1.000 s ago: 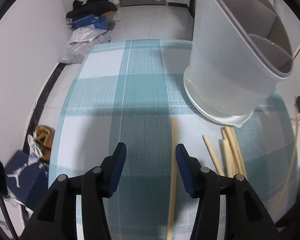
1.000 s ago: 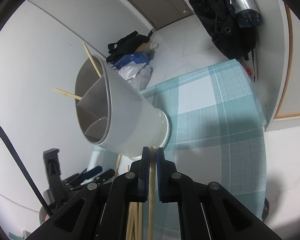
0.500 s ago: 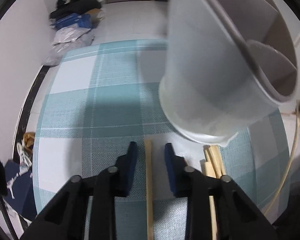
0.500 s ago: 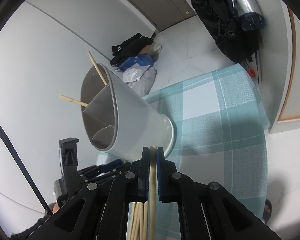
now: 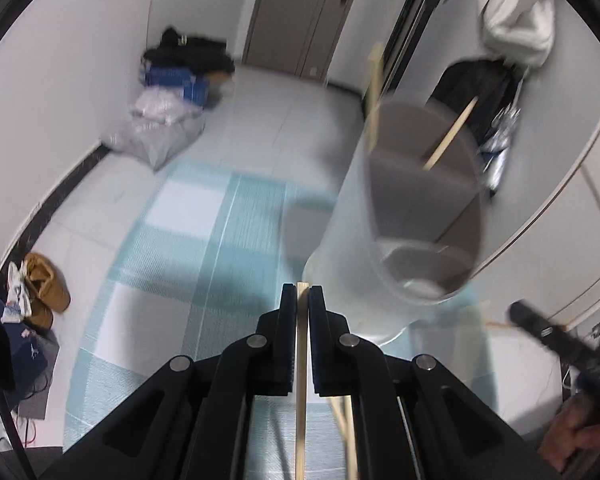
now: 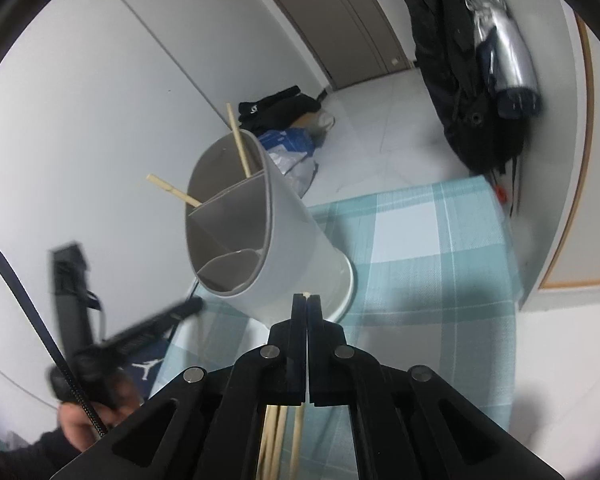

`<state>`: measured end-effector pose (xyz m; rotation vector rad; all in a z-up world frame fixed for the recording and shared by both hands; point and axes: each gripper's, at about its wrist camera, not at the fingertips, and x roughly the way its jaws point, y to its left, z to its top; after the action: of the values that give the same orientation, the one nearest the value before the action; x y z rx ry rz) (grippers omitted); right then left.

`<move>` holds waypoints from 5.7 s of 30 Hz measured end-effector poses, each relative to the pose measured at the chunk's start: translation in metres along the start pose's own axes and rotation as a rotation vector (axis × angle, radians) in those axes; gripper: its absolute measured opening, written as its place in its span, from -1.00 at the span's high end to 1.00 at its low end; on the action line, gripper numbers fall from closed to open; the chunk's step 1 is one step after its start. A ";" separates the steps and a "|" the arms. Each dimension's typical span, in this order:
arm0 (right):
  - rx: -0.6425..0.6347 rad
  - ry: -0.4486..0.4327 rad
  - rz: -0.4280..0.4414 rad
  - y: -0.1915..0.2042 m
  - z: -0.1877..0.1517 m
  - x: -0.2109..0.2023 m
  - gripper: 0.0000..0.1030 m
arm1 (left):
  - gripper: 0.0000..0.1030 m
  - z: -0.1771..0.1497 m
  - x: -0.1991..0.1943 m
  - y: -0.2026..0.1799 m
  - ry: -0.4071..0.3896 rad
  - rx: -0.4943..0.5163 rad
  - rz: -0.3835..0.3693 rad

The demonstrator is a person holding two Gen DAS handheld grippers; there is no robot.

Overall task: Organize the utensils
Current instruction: 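Carry the left gripper's chopstick over the holder while the right gripper returns to the pile, then grasp and lift a chopstick with the right gripper while the left gripper holds its chopstick above the holder, then open the left gripper over the holder while the right gripper releases its chopstick into it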

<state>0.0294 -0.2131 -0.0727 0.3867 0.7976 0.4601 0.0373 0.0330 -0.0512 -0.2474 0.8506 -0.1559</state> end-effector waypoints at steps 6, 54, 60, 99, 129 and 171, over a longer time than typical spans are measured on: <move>-0.076 -0.030 -0.017 0.017 -0.006 -0.007 1.00 | 0.95 0.006 -0.029 -0.011 -0.107 0.025 -0.025; -0.437 0.428 -0.308 0.037 -0.051 0.112 0.62 | 0.95 0.003 -0.036 0.045 -0.067 -0.127 -0.162; -0.395 0.424 -0.293 0.041 -0.043 0.116 0.89 | 0.95 0.003 -0.041 0.037 -0.075 -0.093 -0.157; -0.241 -0.381 0.066 0.097 0.101 -0.073 0.90 | 0.96 0.129 -0.116 -0.067 -0.146 0.201 -0.204; -0.381 -0.578 0.077 0.106 0.164 0.037 0.89 | 0.96 0.178 -0.025 -0.032 -0.089 0.199 -0.201; -0.373 -0.436 -0.048 0.115 0.054 -0.080 -0.57 | -0.92 0.079 -0.110 -0.021 -0.347 0.069 0.127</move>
<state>-0.0065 -0.1681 0.0657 0.1112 0.2871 0.4476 0.0250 0.0502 0.0837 -0.1485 0.5126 -0.0211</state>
